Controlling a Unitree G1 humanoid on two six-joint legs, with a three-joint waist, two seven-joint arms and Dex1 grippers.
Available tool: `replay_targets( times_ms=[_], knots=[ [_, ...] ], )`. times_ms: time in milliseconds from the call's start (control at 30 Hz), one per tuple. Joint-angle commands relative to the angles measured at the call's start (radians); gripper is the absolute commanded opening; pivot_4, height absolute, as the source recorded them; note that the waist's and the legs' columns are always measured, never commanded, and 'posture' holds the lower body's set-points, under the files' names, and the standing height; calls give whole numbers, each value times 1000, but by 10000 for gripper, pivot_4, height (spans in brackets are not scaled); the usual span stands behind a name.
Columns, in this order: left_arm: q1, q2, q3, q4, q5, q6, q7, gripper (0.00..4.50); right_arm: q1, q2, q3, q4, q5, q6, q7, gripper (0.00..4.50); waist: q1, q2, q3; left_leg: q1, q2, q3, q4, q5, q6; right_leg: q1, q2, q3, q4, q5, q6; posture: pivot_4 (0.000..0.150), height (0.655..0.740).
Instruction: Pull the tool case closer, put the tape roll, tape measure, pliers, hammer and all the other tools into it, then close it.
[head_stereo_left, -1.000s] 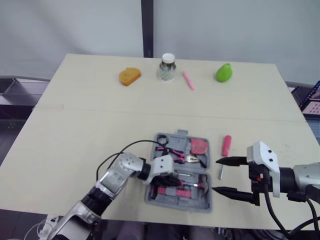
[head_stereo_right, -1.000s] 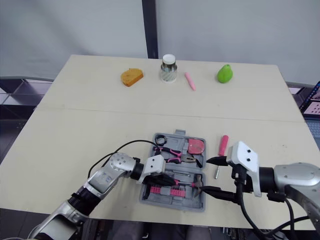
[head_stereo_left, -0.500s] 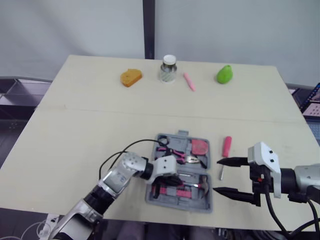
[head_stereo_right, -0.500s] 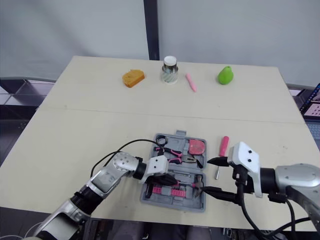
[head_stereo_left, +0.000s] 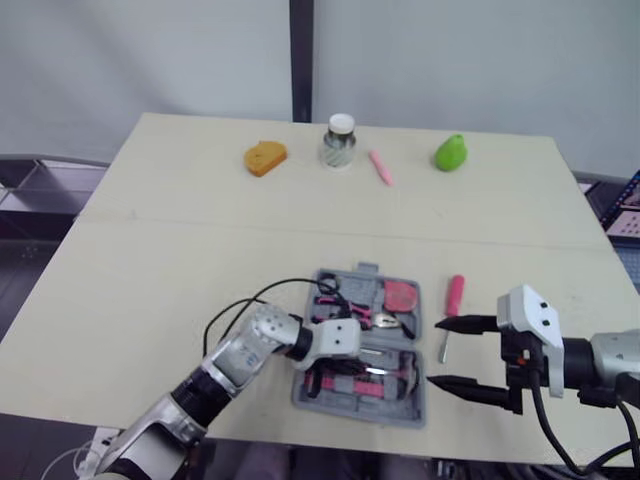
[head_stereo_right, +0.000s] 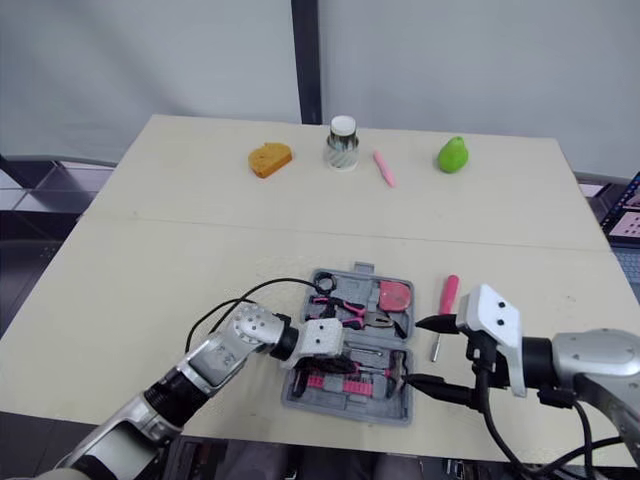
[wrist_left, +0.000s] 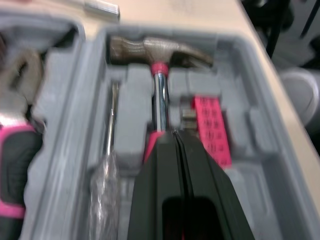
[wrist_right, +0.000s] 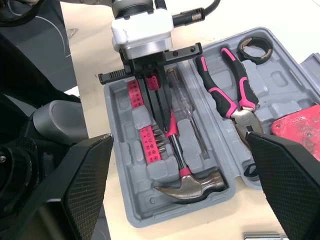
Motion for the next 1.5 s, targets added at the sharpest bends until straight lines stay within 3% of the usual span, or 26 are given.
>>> replay_targets(
  times_ms=[33, 167, 367, 533, 600, 700, 800, 933, 1133, 1500],
  knots=[
    [48, 35, -62, 93, 84, 58, 8, 93, -1, -4, -33, -35, 3, -13, -2, 45000, -1, 0, -3, 0, 0, 0, 0, 0, 0, 0, 0, 0, 0, 0, 0, 1500, 7400],
    [41, 21, -51, 102, 70, 60, 11, 93, 1, -3, -33, -33, 1, -13, -4, 45000, 0, 0, -7, 0, 0, 0, 0, 0, 0, 0, 0, 0, -1, 0, 0, 1500, 7400],
    [42, 4, 90, -15, -94, 110, -36, 93, 8, 22, -66, -13, 21, -10, -13, 45000, -2, 0, -7, 0, 0, 0, -1, 0, 0, 0, 0, 0, -1, 0, 0, 1500, 7400],
    [39, 81, 373, -201, -317, 286, -35, 93, 58, 62, -152, 79, 2, -20, -1, 45000, -10, 1, -3, -3, 0, -1, -1, 0, 0, -3, 0, 0, 0, 0, 0, 1500, 7400],
    [66, 177, 511, -229, -353, 326, -17, 93, 90, 81, -183, 154, -41, -51, 3, 45000, -16, 1, -3, -2, 0, -1, -1, 0, 0, -3, 0, 0, 0, 0, 0, 1500, 7400],
    [162, 324, 671, -208, -359, 320, -10, 8537, 124, 114, -207, 290, -102, -111, 2, 45000, -24, 2, -3, -1, 0, 0, -4, 0, 0, -3, 0, 0, 0, 0, 0, 1500, 7400],
    [293, 439, 801, -153, -340, 272, -8, 23563, 123, 147, -220, 429, -155, -173, -12, 45000, -36, 4, -1, 0, 0, 1, -6, 0, 0, -3, 0, 0, -1, 0, 0, 1500, 7400],
    [430, 517, 923, -64, -323, 186, 0, 44494, 102, 183, -238, 570, -197, -222, -38, 45000, -38, 6, 3, 0, 0, 1, -5, 0, 0, -4, 0, 1, -1, 0, 0, 1500, 7400],
    [545, 538, 992, 15, -306, 96, 23, 44494, 84, 220, -232, 703, -240, -297, -53, 45000, -41, 11, 6, 0, 0, 2, -6, -1, -1, -5, 0, 1, -1, 0, 0, 1500, 7400],
    [485, 509, 932, 25, -308, 76, 45, 44494, 63, 216, -235, 727, -241, -331, -26, 45000, -44, 12, 7, 0, 1, 5, -6, -1, -1, -7, 0, 3, 1, 0, 0, 1500, 7400]
  ],
)
